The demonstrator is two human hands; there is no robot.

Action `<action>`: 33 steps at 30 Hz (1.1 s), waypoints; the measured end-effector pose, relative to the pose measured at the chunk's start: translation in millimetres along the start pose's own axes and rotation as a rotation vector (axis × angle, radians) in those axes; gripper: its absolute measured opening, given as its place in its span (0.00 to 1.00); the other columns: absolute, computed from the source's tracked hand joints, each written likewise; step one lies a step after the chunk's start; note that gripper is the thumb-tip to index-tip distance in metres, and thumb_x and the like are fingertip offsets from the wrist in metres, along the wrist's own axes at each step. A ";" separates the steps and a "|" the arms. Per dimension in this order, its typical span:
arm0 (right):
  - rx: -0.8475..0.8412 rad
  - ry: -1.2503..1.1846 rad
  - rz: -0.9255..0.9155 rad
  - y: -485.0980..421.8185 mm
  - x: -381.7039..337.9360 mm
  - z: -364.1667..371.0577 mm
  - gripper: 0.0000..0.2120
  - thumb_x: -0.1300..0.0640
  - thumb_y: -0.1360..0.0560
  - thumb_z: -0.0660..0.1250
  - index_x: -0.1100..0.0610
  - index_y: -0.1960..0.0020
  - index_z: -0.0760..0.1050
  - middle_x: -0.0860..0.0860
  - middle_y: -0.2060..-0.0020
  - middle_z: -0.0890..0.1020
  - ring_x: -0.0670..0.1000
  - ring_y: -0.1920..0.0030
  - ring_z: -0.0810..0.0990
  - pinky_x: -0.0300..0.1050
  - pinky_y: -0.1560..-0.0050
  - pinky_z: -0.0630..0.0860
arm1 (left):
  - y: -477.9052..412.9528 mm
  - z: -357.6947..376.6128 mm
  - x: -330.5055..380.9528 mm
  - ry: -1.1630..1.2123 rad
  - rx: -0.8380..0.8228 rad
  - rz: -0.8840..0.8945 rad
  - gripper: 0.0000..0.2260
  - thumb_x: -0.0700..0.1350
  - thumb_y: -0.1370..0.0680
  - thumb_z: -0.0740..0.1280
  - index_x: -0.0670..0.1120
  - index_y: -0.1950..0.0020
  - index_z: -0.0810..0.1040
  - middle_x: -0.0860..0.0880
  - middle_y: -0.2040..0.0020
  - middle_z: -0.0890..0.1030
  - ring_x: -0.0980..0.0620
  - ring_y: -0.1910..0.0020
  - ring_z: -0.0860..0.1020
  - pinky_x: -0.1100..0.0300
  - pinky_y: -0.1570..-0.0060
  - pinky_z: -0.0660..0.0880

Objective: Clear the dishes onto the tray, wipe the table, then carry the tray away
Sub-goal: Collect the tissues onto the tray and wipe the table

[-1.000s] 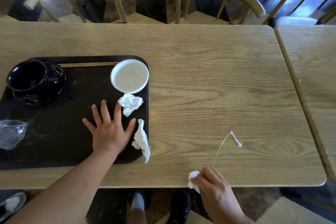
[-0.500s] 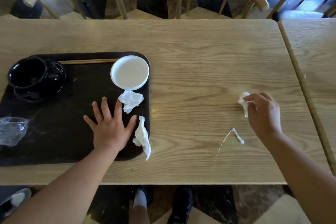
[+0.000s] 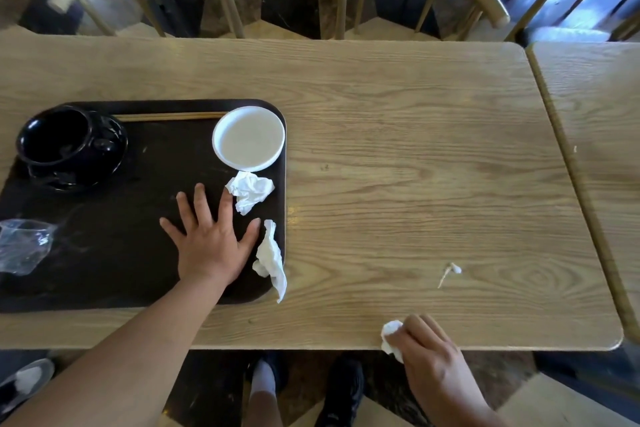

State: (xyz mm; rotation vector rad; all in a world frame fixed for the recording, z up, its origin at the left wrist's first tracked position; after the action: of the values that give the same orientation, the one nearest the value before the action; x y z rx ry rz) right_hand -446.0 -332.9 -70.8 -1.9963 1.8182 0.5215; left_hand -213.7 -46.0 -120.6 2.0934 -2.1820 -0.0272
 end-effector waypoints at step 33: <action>0.048 -0.011 0.086 12.4 28.5 -25.4 0.05 0.66 0.26 0.67 0.59 0.56 0.81 0.48 0.64 0.69 0.49 0.65 0.70 0.40 0.63 0.71 | 1.2 -1.2 2.0 -0.019 -0.006 -0.008 0.37 0.73 0.26 0.43 0.53 0.25 0.59 0.39 0.22 0.53 0.32 0.23 0.48 0.23 0.33 0.49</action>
State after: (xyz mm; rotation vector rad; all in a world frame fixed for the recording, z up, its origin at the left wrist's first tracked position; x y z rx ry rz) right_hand -455.4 -371.4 -64.3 -1.8873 1.8981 0.5083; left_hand -214.8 -47.9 -119.1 2.1078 -2.1815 -0.0547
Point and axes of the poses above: each hand's wrist, its own y-axis away from the middle knuckle, its own z-axis out of the palm, x = y × z, the point moved 7 cm from there along -y, towards the middle knuckle
